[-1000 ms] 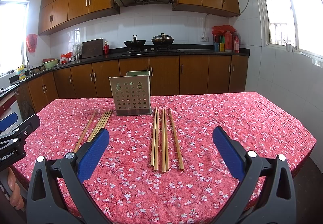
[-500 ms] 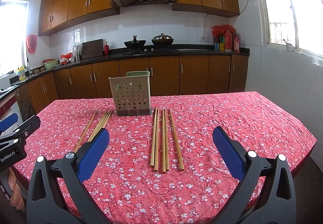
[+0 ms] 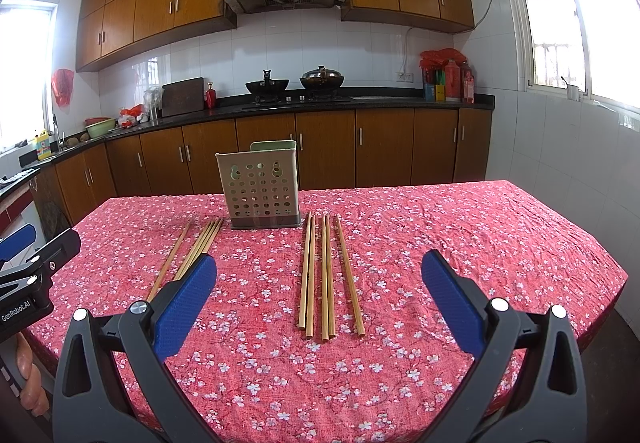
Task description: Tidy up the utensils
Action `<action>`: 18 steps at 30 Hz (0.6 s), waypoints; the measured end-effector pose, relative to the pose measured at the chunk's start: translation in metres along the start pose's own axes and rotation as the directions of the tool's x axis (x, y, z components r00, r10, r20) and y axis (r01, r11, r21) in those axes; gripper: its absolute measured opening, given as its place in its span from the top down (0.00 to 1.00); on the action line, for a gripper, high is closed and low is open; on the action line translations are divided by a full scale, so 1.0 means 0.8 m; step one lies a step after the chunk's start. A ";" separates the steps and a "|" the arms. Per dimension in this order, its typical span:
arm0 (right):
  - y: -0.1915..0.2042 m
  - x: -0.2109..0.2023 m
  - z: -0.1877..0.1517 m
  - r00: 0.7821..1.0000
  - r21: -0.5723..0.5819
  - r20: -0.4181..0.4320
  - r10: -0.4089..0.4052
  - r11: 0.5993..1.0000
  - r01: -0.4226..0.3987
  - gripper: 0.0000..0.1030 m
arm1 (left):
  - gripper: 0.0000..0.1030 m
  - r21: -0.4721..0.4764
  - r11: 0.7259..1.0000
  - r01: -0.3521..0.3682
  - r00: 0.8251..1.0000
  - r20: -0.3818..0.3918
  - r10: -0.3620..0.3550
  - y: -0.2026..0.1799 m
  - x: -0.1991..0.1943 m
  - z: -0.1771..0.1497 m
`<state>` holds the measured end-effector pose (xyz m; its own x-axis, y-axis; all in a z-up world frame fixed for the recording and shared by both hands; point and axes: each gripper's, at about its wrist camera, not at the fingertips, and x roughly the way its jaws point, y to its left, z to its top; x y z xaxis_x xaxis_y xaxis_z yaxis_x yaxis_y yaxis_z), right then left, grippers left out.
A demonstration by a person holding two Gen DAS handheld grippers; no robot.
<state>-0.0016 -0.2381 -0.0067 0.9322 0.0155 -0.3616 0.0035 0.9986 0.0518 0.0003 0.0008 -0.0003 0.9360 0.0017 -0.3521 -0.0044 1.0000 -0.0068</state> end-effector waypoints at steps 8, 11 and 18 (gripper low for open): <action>-0.002 -0.001 -0.002 1.000 0.001 0.000 0.000 1.000 0.000 0.02 | 0.04 0.000 1.000 0.000 1.000 0.000 0.000 0.001 0.000 0.000; -0.003 -0.002 -0.002 1.000 0.002 -0.001 0.000 1.000 0.000 0.02 | 0.04 0.000 1.000 0.000 1.000 0.000 0.000 0.001 0.001 0.000; -0.002 0.001 -0.005 1.000 0.003 -0.006 -0.002 1.000 0.002 0.02 | 0.04 -0.005 1.000 0.000 1.000 -0.008 0.000 0.000 0.003 -0.001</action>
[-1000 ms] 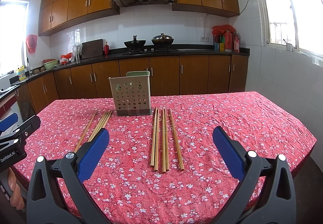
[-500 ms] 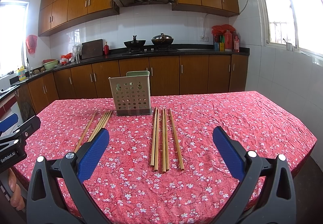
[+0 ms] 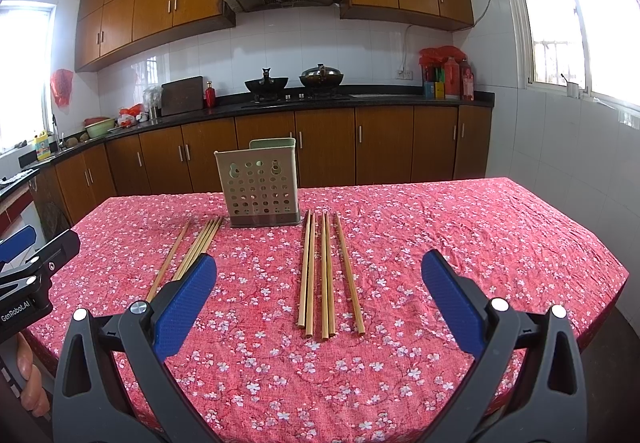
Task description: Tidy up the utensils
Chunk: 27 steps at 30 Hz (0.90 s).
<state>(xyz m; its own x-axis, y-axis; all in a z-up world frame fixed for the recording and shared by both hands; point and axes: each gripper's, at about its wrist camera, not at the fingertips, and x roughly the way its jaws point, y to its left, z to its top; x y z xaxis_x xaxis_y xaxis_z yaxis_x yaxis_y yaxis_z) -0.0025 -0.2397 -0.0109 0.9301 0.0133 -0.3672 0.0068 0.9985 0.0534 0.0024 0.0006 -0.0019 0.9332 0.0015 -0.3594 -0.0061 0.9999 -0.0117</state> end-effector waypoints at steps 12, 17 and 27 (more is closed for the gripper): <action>-0.057 0.087 -0.013 0.969 0.169 -0.246 -0.027 0.983 0.070 0.22 | 0.04 -0.075 0.988 -0.137 0.966 -0.230 0.116 0.049 0.075 -0.019; -0.085 0.150 -0.020 0.927 0.214 -0.375 -0.006 0.972 0.093 0.47 | 0.08 -0.114 0.981 -0.155 0.939 -0.326 0.110 0.077 0.121 -0.023; -0.070 0.226 -0.033 0.854 0.188 -0.515 0.072 0.982 0.030 0.73 | 0.62 -0.125 0.992 0.005 0.884 -0.463 -0.062 0.073 0.201 -0.029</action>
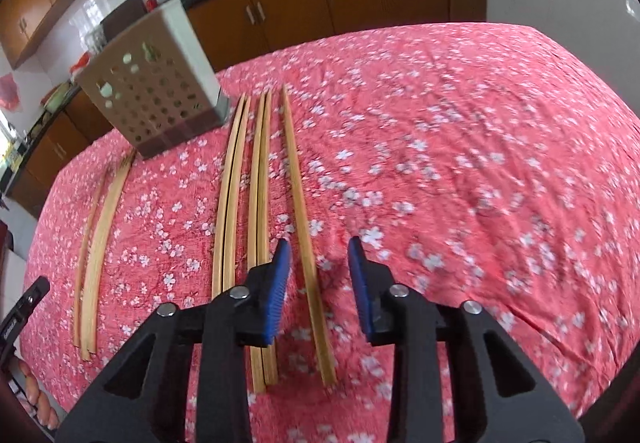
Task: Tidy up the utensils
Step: 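Lower the left tool onto a wooden chopstick and close it while the right tool grasps another chopstick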
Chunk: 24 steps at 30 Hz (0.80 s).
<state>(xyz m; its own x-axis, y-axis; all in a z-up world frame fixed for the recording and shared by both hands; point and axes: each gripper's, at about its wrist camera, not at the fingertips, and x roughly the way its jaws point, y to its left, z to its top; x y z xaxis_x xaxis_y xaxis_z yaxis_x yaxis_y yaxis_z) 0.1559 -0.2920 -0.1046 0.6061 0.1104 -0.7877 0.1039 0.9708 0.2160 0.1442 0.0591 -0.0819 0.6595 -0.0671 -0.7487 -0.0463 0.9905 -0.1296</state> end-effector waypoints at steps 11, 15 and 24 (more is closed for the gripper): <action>0.008 0.013 0.006 0.998 -0.090 0.027 -0.059 0.994 0.061 0.83 | 0.88 0.125 0.991 0.046 0.995 -0.098 -0.034 -0.034 0.042 0.010; 0.003 0.020 0.012 0.997 -0.094 0.035 -0.061 0.993 0.065 0.91 | 0.90 0.158 0.987 0.016 0.994 -0.106 0.001 -0.041 0.052 0.011; -0.031 0.046 0.055 0.989 -0.029 0.063 -0.136 0.990 0.137 0.92 | 0.92 0.106 0.993 -0.047 0.995 -0.081 0.056 -0.004 0.089 0.060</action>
<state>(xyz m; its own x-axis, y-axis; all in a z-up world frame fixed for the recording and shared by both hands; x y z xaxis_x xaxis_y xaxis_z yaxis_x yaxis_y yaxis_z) 0.2101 -0.3215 -0.1138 0.6345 -0.0356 -0.7721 0.1636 0.9825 0.0891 0.2274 0.0573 -0.1038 0.5926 -0.0210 -0.8052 0.0024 0.9997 -0.0243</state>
